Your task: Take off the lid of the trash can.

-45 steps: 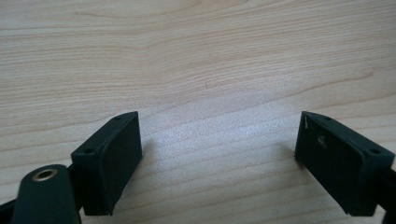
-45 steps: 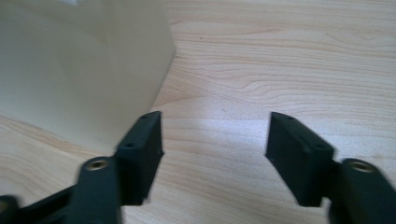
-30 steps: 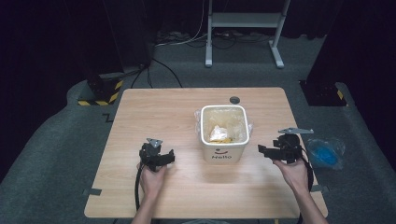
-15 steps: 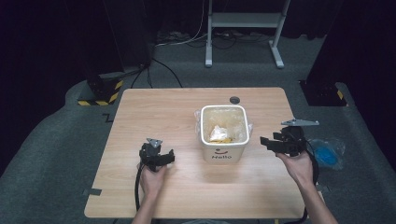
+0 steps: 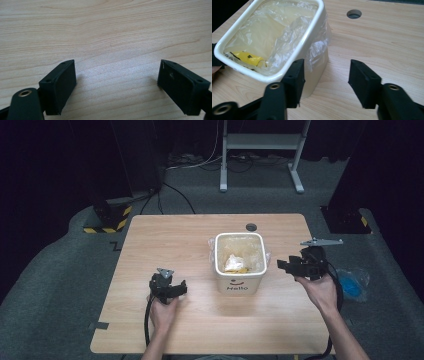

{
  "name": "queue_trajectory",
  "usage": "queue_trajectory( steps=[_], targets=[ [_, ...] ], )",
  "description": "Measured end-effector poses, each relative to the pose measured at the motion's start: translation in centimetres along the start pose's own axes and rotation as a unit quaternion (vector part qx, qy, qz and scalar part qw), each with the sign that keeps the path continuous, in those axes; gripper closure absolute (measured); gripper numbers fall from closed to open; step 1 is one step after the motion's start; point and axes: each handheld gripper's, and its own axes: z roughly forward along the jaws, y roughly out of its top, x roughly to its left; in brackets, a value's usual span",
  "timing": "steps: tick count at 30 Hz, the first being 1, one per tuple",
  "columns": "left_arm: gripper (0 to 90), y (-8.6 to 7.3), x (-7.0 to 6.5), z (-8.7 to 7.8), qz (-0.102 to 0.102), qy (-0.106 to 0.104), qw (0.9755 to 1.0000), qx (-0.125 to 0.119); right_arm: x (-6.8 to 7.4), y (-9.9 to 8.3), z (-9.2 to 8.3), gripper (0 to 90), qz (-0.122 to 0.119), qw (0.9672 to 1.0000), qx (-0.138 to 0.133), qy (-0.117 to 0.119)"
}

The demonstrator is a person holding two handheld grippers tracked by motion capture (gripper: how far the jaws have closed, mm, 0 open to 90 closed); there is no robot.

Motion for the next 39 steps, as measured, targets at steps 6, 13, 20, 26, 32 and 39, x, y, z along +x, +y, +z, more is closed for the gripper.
queue_trajectory(
  steps=[6,13,20,26,32,39],
  targets=[
    [15.4,0.0,0.0,0.0,0.0,0.0,1.0,0.0,0.8,1.7,0.6,56.4,-0.005,0.9997,0.026,-0.002],
    [15.4,0.0,0.0,0.0,0.0,0.0,1.0,0.0,1.5,3.9,1.5,60.4,-0.002,0.9988,0.049,-0.006],
    [15.4,0.0,0.0,0.0,0.0,0.0,1.0,0.0,2.3,5.4,2.2,61.6,-0.01,0.998,0.061,-0.015],
    [15.4,0.0,0.0,0.0,-0.001,0.001,1.0,0.0,2.8,6.2,3.2,63.5,-0.01,0.997,0.072,-0.025],
    [15.4,0.0,0.0,0.0,0.0,0.001,1.0,0.0,3.1,7.1,4.2,65.0,-0.009,0.9959,0.08,-0.041],
    [15.4,0.0,0.0,0.0,0.0,0.001,1.0,0.0,3.2,7.8,5.3,66.2,-0.009,0.9945,0.09,-0.053]
  ],
)
